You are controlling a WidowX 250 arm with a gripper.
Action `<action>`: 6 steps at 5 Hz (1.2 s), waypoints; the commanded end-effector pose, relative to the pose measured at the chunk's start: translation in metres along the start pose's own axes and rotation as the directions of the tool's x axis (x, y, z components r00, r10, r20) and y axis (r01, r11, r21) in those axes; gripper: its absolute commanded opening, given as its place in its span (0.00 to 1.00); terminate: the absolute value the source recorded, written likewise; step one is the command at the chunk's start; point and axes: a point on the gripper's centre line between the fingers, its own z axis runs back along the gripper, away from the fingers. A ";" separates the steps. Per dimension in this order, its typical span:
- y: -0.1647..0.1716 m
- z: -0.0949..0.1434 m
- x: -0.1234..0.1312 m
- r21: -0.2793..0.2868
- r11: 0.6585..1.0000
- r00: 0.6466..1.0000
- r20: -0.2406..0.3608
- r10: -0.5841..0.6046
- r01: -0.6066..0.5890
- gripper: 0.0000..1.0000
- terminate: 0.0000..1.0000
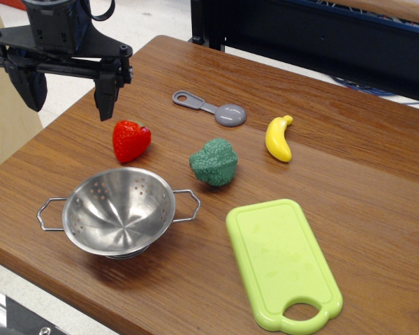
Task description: Put banana in colander
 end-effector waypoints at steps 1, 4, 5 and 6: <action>0.000 0.000 0.000 0.000 1.000 1.000 0.000 0.000 0.000 1.00 0.00; -0.120 -0.015 0.082 -0.055 0.963 0.962 -0.088 0.258 -0.263 1.00 0.00; -0.155 -0.031 0.093 -0.072 0.955 0.955 -0.085 0.283 -0.289 1.00 0.00; -0.171 -0.039 0.095 -0.090 0.948 0.952 -0.064 0.300 -0.305 1.00 0.00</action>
